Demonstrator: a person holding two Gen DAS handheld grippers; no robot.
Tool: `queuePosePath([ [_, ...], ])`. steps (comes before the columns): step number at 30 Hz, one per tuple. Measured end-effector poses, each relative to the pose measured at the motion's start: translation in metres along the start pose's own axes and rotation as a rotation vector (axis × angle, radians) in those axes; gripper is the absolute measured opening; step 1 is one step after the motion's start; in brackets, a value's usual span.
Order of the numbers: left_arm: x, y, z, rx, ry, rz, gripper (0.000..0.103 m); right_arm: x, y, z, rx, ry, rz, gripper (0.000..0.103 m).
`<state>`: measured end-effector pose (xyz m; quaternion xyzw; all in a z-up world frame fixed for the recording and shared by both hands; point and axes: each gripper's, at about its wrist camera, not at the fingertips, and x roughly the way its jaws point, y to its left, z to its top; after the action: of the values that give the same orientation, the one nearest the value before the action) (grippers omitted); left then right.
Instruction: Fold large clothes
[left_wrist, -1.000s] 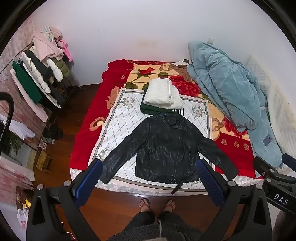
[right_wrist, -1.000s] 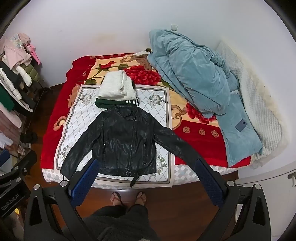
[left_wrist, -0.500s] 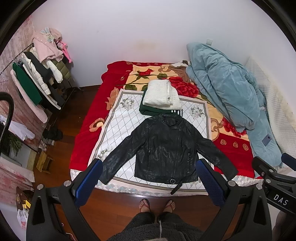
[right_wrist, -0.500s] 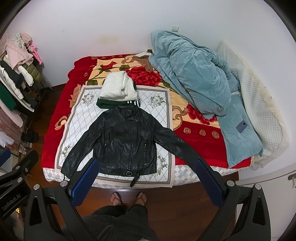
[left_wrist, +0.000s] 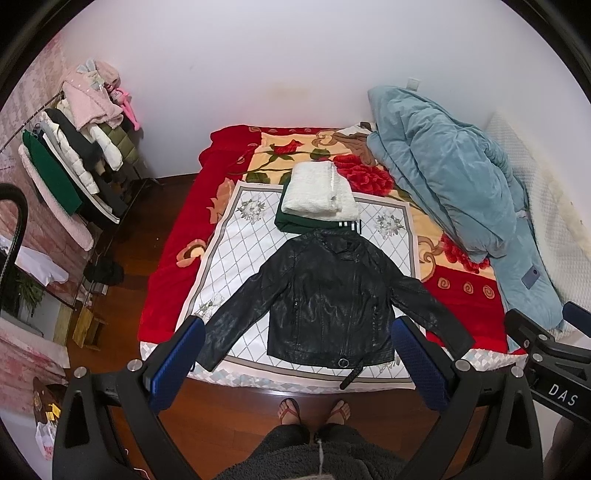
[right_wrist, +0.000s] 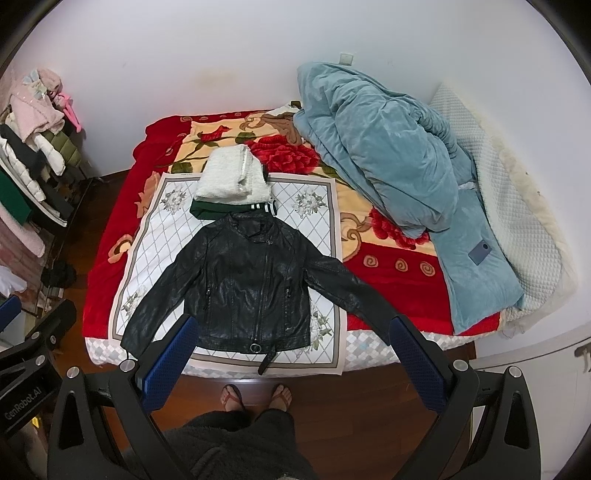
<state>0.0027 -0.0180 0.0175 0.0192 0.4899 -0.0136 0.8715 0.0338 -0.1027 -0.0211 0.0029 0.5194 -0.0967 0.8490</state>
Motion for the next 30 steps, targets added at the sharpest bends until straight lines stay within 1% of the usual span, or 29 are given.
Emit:
queuePosePath([
  [11, -0.0001, -0.0055, 0.0029, -0.002, 0.001, -0.002, 0.103, -0.0014, -0.0023, 0.0018, -0.009, -0.006, 0.004, 0.103],
  [30, -0.0019, -0.0029, 0.0060, -0.003, -0.007, -0.007, 0.103, -0.0042, 0.0000, 0.0054, -0.011, -0.009, 0.002, 0.103],
])
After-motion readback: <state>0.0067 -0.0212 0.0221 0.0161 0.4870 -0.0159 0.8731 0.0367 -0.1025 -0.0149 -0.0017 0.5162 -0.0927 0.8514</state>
